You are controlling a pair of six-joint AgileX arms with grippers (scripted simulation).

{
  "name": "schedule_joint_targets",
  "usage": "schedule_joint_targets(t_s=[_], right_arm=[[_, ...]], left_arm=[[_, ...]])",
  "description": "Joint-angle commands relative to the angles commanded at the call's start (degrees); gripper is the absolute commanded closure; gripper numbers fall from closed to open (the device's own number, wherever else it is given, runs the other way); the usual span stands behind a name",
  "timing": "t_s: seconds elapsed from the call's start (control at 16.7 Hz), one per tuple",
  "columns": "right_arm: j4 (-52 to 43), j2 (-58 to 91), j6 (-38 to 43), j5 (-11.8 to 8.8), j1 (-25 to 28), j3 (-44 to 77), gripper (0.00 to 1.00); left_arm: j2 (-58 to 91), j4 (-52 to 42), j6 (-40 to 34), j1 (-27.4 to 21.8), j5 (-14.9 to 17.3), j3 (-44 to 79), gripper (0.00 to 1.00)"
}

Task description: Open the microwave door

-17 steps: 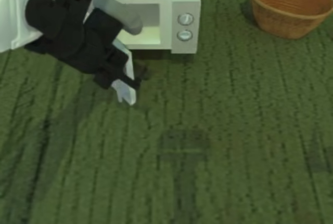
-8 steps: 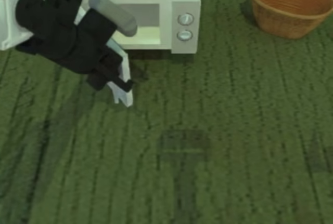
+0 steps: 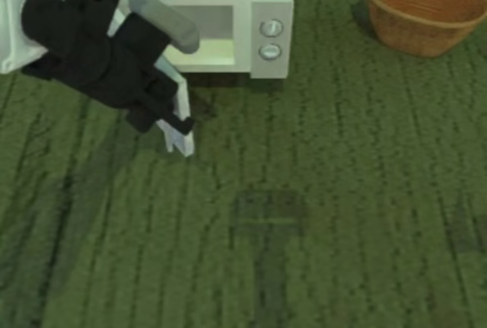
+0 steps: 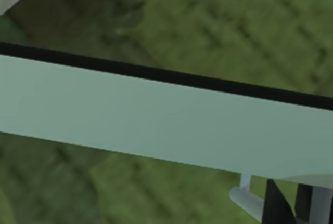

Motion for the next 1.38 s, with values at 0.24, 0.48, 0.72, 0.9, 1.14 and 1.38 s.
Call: schedule_joint_targets(t_s=[0.24,0.48,0.72,0.9,1.14,1.38], right_arm=[[0.00,0.00,0.00,0.00,0.00,0.00,0.00],[0.00,0.00,0.00,0.00,0.00,0.00,0.00],[0.00,0.00,0.00,0.00,0.00,0.00,0.00],[0.00,0.00,0.00,0.00,0.00,0.00,0.00],[0.00,0.00,0.00,0.00,0.00,0.00,0.00],[0.00,0.00,0.00,0.00,0.00,0.00,0.00]], left_arm=[[0.00,0.00,0.00,0.00,0.00,0.00,1.00],[0.00,0.00,0.00,0.00,0.00,0.00,1.00],[0.20,-0.04,-0.11,-0.16,0.26,-0.20,1.00],[-0.15,-0.35,1.60,0.55,1.09,-0.10,1.00],[-0.50,-2.21,7.17,2.85,3.47,-1.10,1.00],[-1.63,-2.97,11.17,4.66,5.57,-1.43,1.00]])
